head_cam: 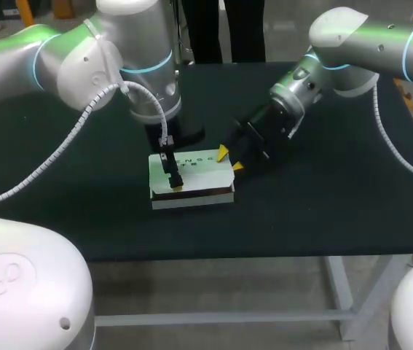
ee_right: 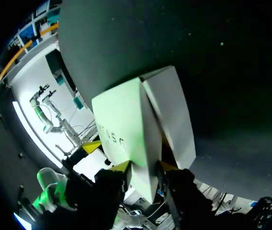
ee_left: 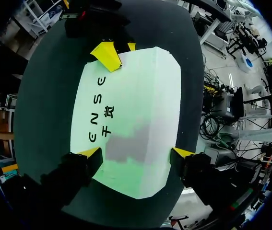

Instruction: Assemble the packaging by folding the flat box into shape, placing the metal phone stand inside, and closing the box properly

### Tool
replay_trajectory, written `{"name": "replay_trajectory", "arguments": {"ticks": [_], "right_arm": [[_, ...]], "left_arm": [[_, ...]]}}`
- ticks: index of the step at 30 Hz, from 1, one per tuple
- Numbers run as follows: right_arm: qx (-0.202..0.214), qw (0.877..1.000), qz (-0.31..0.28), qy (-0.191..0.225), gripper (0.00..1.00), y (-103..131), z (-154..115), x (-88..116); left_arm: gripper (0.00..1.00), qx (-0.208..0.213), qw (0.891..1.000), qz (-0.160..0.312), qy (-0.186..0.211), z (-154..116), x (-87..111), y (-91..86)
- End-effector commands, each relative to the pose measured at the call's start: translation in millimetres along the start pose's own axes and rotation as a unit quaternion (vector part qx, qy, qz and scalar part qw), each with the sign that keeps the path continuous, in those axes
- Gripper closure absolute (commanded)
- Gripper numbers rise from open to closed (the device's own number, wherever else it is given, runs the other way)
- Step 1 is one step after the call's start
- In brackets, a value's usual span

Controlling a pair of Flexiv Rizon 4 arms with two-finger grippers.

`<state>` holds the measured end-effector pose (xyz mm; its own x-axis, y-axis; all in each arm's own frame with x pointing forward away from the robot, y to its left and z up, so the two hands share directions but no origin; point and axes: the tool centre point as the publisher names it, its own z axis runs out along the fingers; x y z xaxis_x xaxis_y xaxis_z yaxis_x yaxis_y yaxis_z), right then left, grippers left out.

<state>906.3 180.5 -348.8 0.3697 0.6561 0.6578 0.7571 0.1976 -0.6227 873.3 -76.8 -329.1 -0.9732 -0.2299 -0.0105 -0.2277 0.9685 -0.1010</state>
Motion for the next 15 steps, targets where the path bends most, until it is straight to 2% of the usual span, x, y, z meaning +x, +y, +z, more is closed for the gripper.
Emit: {"name": "replay_trajectory", "arguments": {"ticks": [1,9,15], "right_arm": [[0.001,1.000,0.000,0.000,0.61,1,1,1],[0.001,1.000,0.000,0.000,0.61,1,1,1],[0.001,1.000,0.000,0.000,0.61,1,1,1]], "left_arm": [[0.02,-0.002,1.000,-0.004,-0.031,3,7.0,0.1],[0.04,-0.002,0.999,-0.008,-0.048,7,1.0,-2.2],[0.10,0.000,0.998,-0.008,-0.056,9,-3.2,-4.3]]}}
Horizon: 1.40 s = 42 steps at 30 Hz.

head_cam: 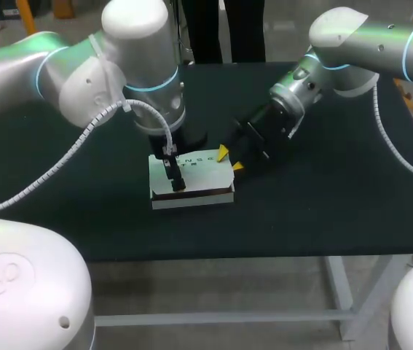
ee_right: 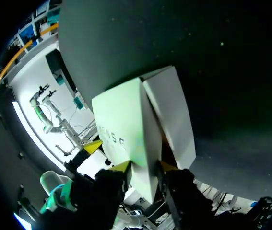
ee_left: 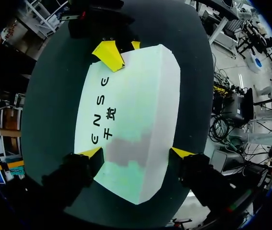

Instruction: Assemble the packaging by folding the flat box into shape, placing the metal phone stand inside, and closing the box properly

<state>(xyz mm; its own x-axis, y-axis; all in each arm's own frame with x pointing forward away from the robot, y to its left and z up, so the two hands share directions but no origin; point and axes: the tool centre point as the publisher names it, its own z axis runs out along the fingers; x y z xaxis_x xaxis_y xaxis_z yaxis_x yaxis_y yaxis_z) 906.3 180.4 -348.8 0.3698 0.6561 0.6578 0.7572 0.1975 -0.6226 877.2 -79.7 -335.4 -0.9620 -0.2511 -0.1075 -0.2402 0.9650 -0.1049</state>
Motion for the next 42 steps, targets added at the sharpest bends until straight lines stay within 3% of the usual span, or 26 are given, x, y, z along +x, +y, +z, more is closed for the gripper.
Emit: {"name": "replay_trajectory", "arguments": {"ticks": [1,8,12,13,19,30,42], "right_arm": [[0.001,1.000,0.000,0.000,0.61,1,1,1],[0.001,1.000,0.000,0.000,0.61,1,1,1],[0.001,1.000,0.000,0.000,0.61,1,1,1],[0.001,1.000,0.000,0.000,0.61,1,1,1],[0.001,1.000,0.000,0.000,0.61,1,1,1],[0.001,1.000,0.000,0.000,0.62,1,1,1],[-0.001,1.000,-0.002,-0.002,0.62,-1,1,0]], "left_arm": [[0.11,-0.002,1.000,-0.001,-0.009,3,-0.2,-1.5],[0.21,-0.006,1.000,0.007,-0.025,7,-2.2,-3.1],[0.39,-0.005,0.999,0.007,-0.039,8,-2.6,-3.7],[0.51,-0.005,0.999,0.008,-0.041,9,-2.5,-3.8],[0.58,-0.005,0.999,0.009,-0.052,9,-1.6,-4.6],[0.52,-0.014,0.996,0.035,-0.075,15,-0.4,-3.4],[0.53,-0.022,0.996,0.040,-0.082,18,-2.1,-0.2]]}}
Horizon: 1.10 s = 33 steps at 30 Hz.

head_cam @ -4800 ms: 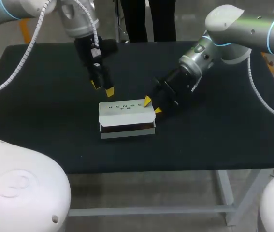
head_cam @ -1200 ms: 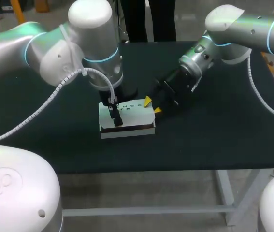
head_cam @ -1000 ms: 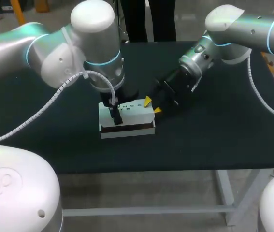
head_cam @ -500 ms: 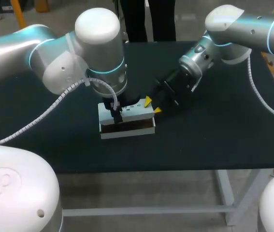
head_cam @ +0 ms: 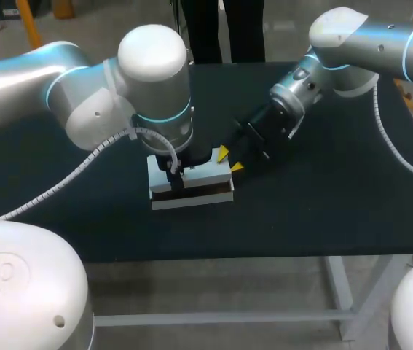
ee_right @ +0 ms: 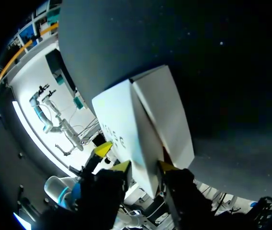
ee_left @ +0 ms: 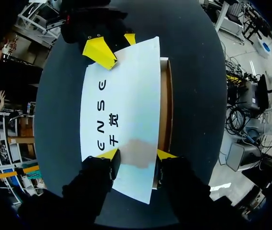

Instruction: Assemble the packaging by folding the flat box into shape, placing the metal phone stand inside, and closing the box properly

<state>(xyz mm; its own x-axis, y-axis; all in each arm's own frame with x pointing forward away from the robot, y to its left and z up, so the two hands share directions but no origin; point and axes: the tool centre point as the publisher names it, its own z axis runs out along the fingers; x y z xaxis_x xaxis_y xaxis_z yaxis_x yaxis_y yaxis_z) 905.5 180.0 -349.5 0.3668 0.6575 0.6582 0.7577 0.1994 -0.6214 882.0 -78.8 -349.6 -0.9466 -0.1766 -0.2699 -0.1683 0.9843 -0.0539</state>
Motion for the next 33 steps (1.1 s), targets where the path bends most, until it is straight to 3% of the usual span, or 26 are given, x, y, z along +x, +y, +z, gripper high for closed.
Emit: {"name": "replay_trajectory", "arguments": {"ticks": [1,23,33], "right_arm": [[-0.001,1.000,0.000,-0.001,0.62,-1,0,0],[-0.028,1.000,-0.008,0.010,0.63,-18,-9,-7],[-0.057,0.997,-0.039,0.021,0.67,-39,-18,-1]], "left_arm": [[0.54,-0.005,1.000,-0.001,-0.003,4,1.4,-1.4],[0.54,-0.021,1.000,0.000,-0.006,13,5.6,-0.7],[0.54,-0.025,1.000,0.002,-0.004,14,9.2,1.4]]}}
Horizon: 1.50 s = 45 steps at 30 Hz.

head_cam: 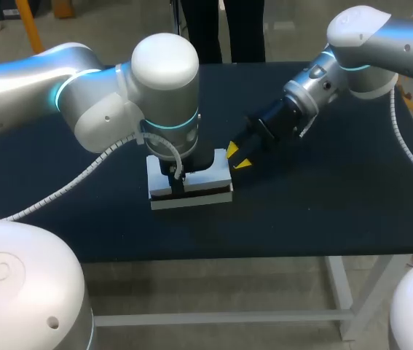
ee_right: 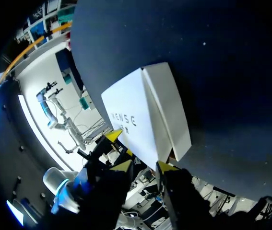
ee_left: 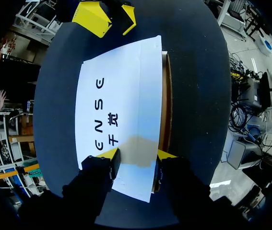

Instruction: Assemble the packaging by folding the flat box into shape, placing the metal phone stand inside, and closing the box properly

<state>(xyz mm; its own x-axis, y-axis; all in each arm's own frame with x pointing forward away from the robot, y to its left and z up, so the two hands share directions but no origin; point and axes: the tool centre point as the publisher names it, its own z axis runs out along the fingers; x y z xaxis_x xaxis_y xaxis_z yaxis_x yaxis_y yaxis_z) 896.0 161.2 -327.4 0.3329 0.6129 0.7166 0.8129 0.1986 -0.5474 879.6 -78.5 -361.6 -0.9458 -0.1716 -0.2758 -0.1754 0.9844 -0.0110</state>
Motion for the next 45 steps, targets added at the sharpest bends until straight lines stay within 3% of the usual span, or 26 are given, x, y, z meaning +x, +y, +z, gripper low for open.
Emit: {"name": "replay_trajectory", "arguments": {"ticks": [1,5,7,19,45], "right_arm": [[-0.028,1.000,-0.008,0.000,0.68,-15,-1,2],[-0.033,0.999,-0.019,-0.003,0.76,-19,0,5],[-0.032,0.999,-0.025,-0.003,1.00,-20,0,7],[-0.014,0.998,-0.040,-0.036,1.00,-14,19,11],[-0.002,0.998,-0.022,-0.059,1.00,-10,43,-14]], "left_arm": [[0.54,-0.003,1.000,-0.001,-0.001,3,4.1,0.0],[0.54,-0.004,1.000,0.000,-0.001,3,5.1,0.6],[0.53,-0.004,1.000,-0.001,0.000,3,5.8,0.7],[0.51,-0.011,1.000,0.001,0.001,3,7.4,0.3],[0.51,-0.012,1.000,0.001,0.004,0,10.1,0.4]]}}
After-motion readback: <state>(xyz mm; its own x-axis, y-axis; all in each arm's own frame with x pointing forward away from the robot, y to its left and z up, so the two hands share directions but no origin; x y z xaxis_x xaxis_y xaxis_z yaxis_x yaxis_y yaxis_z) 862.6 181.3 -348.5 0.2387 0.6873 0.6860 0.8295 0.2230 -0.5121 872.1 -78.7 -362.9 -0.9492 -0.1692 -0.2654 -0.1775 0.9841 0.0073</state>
